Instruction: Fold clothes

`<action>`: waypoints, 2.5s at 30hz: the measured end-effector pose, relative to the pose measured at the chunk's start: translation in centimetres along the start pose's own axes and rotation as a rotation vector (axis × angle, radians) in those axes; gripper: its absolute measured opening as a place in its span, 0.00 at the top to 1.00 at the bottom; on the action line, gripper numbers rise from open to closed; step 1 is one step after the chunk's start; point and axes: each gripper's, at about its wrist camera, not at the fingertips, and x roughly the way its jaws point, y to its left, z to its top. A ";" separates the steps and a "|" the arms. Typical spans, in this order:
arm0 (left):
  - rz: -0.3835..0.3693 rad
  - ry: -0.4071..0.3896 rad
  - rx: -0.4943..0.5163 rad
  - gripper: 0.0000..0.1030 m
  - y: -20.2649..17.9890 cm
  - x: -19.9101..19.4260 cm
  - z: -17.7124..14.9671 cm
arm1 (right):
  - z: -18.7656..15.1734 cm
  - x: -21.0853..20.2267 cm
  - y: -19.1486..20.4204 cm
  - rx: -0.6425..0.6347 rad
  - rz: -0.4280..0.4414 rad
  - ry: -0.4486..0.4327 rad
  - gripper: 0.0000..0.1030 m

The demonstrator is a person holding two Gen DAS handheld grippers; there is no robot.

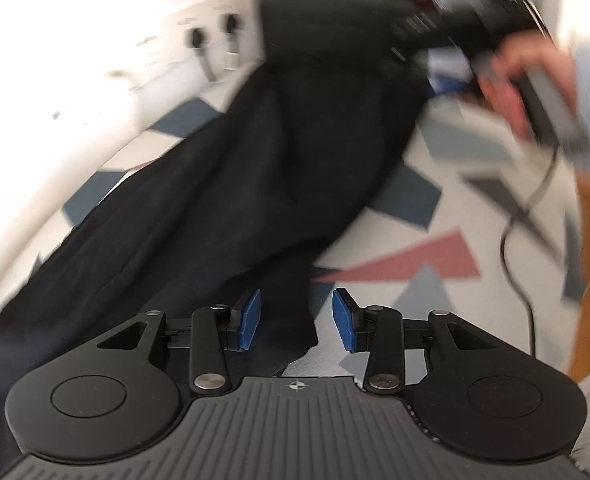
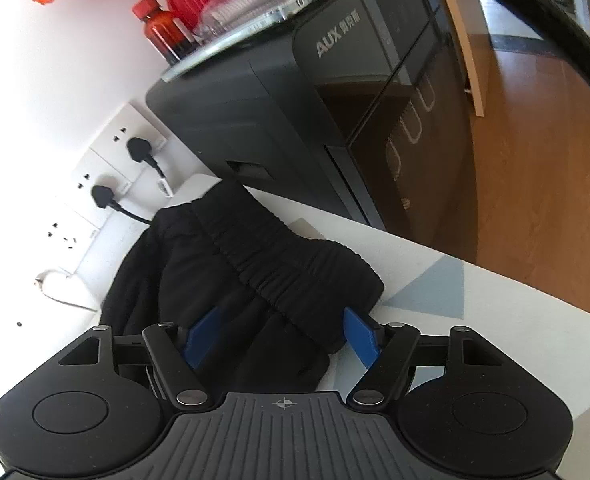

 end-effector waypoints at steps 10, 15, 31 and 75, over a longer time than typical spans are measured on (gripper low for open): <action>0.102 -0.013 0.107 0.87 -1.7 1.3 -1.9 | 0.0 2.0 -0.3 -0.045 -0.109 0.011 0.67; 0.048 -0.104 0.236 0.92 -1.6 -2.3 -3.0 | 1.1 -1.4 0.2 -0.060 -0.035 -0.100 0.83; -0.244 0.014 -0.032 0.83 1.6 -1.2 -5.0 | 1.3 -2.5 1.3 -0.155 -0.241 -0.069 0.47; 0.178 -0.121 -0.848 0.44 21.5 2.4 -3.9 | -1.3 11.7 15.1 -0.741 -0.017 0.029 0.42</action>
